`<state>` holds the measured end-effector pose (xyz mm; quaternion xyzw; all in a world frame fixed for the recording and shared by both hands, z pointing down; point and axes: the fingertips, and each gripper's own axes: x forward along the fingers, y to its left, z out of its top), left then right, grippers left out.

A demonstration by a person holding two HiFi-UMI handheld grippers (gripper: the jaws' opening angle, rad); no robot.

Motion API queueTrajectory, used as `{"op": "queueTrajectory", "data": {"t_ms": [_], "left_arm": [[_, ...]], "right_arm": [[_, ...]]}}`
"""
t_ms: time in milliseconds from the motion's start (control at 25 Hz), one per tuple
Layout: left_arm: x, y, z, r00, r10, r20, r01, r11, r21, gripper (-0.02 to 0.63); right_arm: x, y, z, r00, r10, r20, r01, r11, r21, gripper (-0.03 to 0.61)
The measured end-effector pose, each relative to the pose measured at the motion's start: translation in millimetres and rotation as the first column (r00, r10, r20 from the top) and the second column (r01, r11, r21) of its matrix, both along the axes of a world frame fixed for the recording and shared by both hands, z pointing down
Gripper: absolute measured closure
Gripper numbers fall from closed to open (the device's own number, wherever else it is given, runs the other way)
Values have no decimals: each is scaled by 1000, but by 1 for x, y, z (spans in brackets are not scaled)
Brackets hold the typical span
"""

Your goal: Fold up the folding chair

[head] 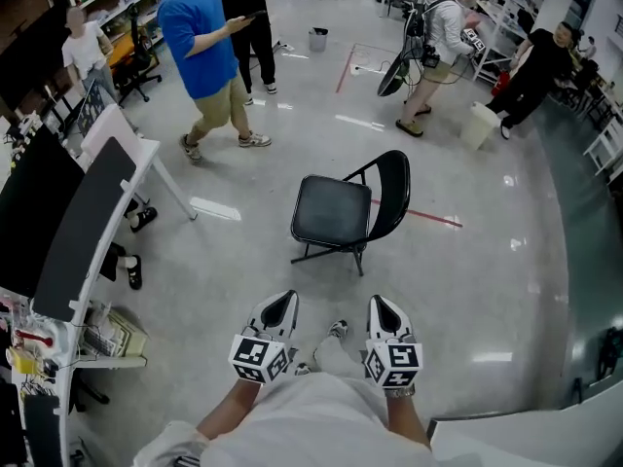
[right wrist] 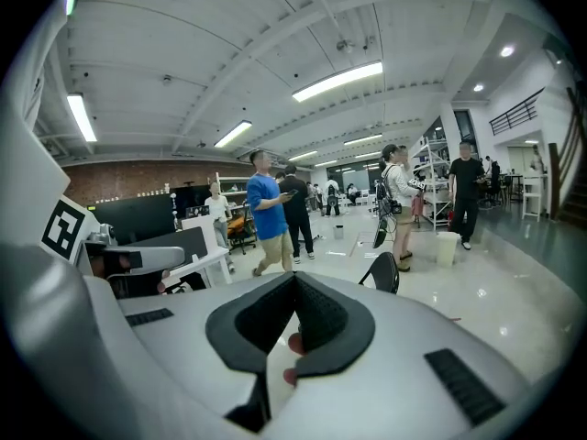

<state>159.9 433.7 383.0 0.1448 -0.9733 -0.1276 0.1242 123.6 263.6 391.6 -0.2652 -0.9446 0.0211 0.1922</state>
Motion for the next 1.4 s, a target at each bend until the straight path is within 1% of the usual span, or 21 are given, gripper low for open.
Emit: {"op": "queueTrajectory", "data": {"t_ms": [240, 440, 640, 880, 960, 1120, 1400], "left_arm": [[-50, 1, 2, 1000, -10, -19, 9, 999, -37, 603], [-98, -11, 0, 1000, -9, -27, 8, 999, -52, 603], [-145, -30, -3, 1000, -6, -19, 5, 998, -65, 603], [-195, -44, -2, 999, -45, -7, 45, 996, -72, 603], [-205, -49, -3, 999, -51, -5, 50, 996, -71, 603], [-213, -53, -2, 998, -60, -18, 58, 996, -72, 603], [-243, -35, 16, 998, -52, -41, 50, 997, -56, 603]], "right_arm": [[-54, -2, 11, 1000, -7, -27, 7, 1000, -21, 574], [-101, -12, 20, 998, -14, -54, 12, 999, -34, 574], [-155, -27, 19, 999, -18, -47, 16, 999, -46, 574], [-215, -49, 15, 999, -32, -19, 31, 999, -42, 574], [-227, -55, 13, 1000, -26, -16, 26, 999, -40, 574], [-240, -64, 11, 1000, -22, -20, 21, 999, -44, 574], [-262, -55, 26, 999, 7, -32, -8, 1000, -22, 574]]}}
